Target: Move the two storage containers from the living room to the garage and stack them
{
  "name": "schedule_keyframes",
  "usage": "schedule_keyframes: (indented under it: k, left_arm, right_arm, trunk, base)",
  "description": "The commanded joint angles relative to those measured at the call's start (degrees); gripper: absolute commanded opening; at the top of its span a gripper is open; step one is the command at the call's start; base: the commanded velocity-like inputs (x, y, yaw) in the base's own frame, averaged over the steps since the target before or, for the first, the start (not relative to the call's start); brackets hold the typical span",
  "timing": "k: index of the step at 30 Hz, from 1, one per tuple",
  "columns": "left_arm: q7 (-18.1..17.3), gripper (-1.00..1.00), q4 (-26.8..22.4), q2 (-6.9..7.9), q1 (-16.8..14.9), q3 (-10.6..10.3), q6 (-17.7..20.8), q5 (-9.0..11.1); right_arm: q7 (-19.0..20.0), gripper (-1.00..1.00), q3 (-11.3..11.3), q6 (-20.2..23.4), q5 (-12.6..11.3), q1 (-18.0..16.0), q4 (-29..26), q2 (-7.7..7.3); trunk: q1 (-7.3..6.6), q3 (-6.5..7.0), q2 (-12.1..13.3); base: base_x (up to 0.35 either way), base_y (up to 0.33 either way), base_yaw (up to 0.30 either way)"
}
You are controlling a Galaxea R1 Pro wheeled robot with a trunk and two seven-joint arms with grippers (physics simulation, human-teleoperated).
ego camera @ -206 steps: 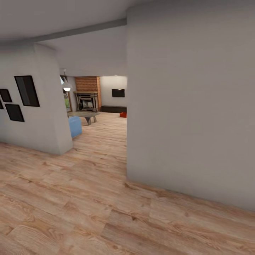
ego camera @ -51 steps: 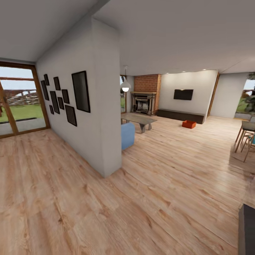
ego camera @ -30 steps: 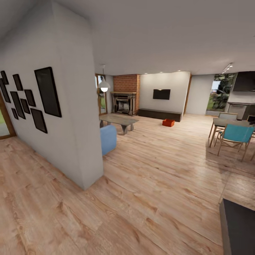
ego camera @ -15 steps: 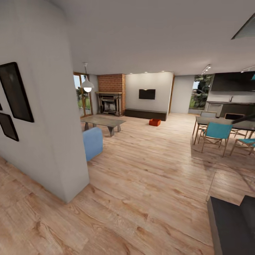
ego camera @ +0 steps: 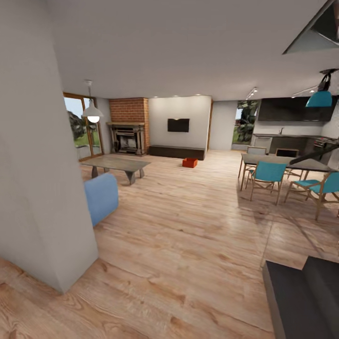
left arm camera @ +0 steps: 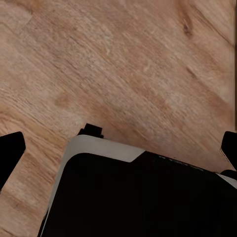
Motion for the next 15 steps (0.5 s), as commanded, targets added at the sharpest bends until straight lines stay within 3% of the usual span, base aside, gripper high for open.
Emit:
schedule_keyframes:
  k: [1, 15]
  left_arm:
    - [0.18, 1.0, 0.0, -0.02, -0.01, -0.34, -0.18, 0.35]
    - [0.2, 1.0, -0.01, -0.1, -0.01, -0.38, -0.15, 0.35]
  right_arm:
    - [0.0, 1.0, 0.52, -0.35, -0.55, -0.05, 0.18, -0.03]
    - [0.07, 1.0, 0.79, -0.23, -0.53, -0.05, 0.14, -0.1]
  trunk:
    - [0.05, -0.01, -0.02]
    - [0.05, -0.01, -0.02]
  base:
    - [0.324, 0.0, -0.053]
    - [0.324, 0.0, -0.006]
